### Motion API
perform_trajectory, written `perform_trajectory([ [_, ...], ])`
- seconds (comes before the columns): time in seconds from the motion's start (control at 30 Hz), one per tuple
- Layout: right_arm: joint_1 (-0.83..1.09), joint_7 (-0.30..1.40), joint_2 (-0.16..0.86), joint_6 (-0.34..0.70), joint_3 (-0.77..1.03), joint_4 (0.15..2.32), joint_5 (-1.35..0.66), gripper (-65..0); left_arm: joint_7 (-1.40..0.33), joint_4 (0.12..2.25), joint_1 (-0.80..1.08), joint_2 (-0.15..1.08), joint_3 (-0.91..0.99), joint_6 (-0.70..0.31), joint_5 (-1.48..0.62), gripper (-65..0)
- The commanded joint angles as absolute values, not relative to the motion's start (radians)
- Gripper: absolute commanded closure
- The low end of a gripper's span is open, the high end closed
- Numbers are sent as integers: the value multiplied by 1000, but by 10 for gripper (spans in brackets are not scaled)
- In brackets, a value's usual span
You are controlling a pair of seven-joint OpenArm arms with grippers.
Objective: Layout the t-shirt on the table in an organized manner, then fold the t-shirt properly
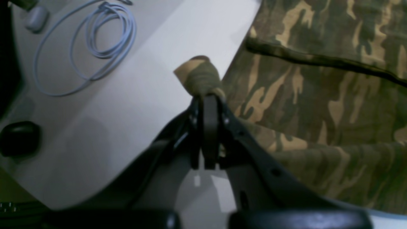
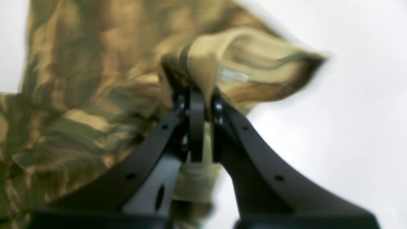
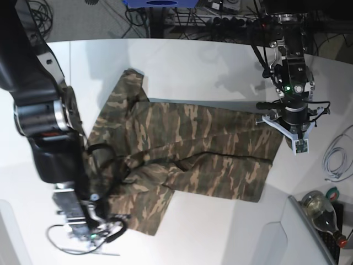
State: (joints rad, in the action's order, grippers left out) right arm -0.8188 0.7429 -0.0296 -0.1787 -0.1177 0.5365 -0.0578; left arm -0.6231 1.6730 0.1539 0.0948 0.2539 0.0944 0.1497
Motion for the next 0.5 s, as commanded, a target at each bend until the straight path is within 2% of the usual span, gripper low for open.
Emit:
perform_trajectory([
  [0.0, -880, 694, -24, -191, -127, 499, -39, -135, -599, 1692, 143, 102, 255, 101, 160, 0],
  [0.07, -906, 670, -53, -189, -163, 435, -39, -317, -599, 1684, 147, 104, 263, 101, 160, 0],
  [0.1, -906, 694, -56, -189, -182, 450, -39, -368, -598, 1682, 148, 107, 263, 101, 160, 0],
  [0.17, -865, 782, -48, -188, -189, 547, -41, -357, -596, 1678, 154, 125, 263, 102, 160, 0],
  [0.27, -676, 938, 5, -186, -88, 946, -44, -312, -596, 1676, 156, 131, 265, 102, 159, 0],
  [0.3, -595, 978, 5, -177, -44, 1098, -44, -315, -596, 1678, 156, 134, 265, 102, 159, 0],
  [0.4, -329, 1075, 1, -61, 51, 1552, -44, -327, -596, 1681, 163, 147, 286, 102, 159, 0],
  [0.47, -177, 1095, 1, 13, 36, 1713, -44, -323, -596, 1679, 165, 145, 292, 102, 159, 0],
])
